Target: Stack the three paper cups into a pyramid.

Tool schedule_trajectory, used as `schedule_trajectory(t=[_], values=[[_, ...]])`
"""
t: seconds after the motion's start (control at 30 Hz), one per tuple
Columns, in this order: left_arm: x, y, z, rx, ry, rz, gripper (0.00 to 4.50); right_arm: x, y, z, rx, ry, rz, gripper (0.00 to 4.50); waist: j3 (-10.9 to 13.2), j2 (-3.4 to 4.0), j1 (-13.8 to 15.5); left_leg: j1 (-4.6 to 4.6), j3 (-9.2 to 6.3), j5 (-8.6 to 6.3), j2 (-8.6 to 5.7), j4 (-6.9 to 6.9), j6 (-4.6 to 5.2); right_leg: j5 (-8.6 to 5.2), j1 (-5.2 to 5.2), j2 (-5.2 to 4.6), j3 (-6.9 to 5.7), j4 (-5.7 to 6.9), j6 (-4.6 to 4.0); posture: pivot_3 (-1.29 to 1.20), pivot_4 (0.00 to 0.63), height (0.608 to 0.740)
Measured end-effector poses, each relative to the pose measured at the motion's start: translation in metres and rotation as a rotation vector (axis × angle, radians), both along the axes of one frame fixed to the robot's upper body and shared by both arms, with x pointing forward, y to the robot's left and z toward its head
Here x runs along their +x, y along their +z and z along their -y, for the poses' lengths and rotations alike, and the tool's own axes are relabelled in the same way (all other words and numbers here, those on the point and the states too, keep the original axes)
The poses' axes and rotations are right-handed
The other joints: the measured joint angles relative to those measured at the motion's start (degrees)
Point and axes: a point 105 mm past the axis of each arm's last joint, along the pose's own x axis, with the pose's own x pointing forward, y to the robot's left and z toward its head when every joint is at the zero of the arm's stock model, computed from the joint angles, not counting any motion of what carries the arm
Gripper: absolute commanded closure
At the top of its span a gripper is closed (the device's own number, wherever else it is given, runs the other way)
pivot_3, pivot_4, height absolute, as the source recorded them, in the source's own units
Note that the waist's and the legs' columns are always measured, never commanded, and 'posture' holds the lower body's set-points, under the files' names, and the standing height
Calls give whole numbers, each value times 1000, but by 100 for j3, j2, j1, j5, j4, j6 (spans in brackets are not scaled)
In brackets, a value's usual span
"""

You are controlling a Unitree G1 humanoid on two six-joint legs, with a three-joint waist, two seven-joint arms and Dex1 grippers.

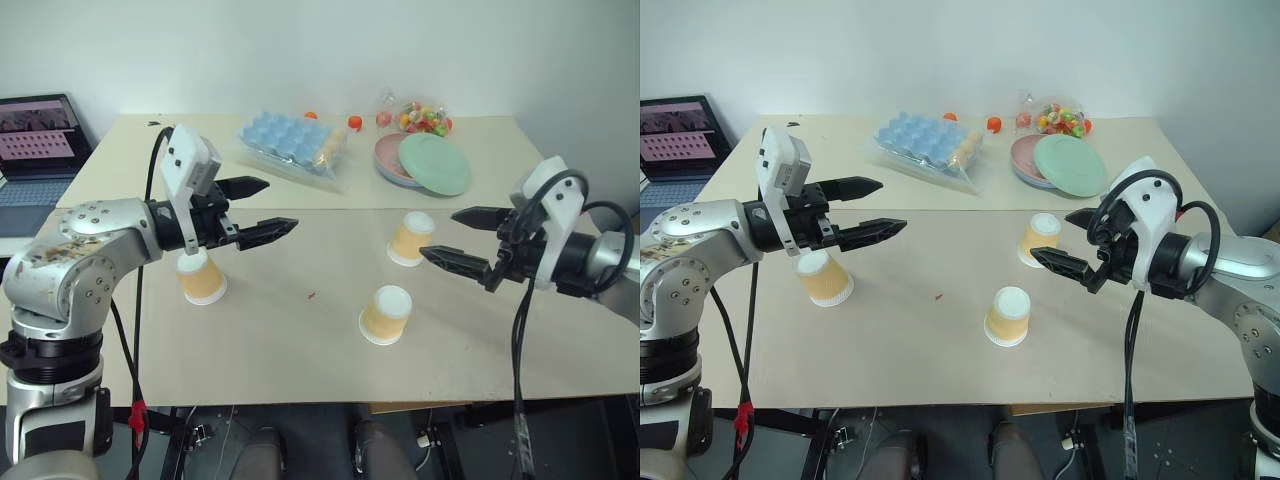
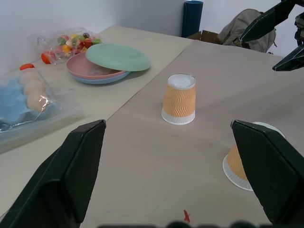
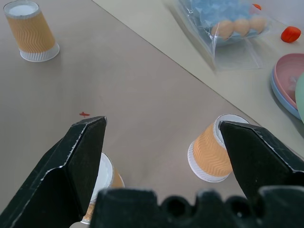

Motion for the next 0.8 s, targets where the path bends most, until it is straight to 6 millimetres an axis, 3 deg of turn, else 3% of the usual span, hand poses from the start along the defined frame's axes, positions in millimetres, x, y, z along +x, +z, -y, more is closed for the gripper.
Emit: schedule_trajectory(t=[0.07,0.23,0.4,0.57,0.8], values=[[0,0,1,-1,-4,-1,0,-1,-1,0,4,-4,0,24,0,0,3,-1,0,0,0,-1,0,4,0,0,0,-1,-6,0,150,740],[3,-4,2,-34,-28,-17,0,-9,-25,0,70,-45,-58,24,-3,-5,25,-6,-1,0,-1,7,0,19,2,-2,0,0,-33,0,150,740],[7,-4,3,-46,-11,29,0,-9,-20,1,89,-81,-15,24,-4,-6,-1,5,-1,0,2,4,1,19,9,3,-1,1,-32,0,150,740],[9,-19,-2,-36,23,37,0,-10,-27,5,102,-112,-26,24,-4,-6,-4,3,-1,0,2,5,1,19,9,2,0,1,-33,0,150,740],[16,-19,3,-93,-18,22,0,-12,-36,8,102,-172,-10,24,-4,-6,29,4,-3,0,1,8,1,12,16,2,-2,1,-20,0,150,740]])
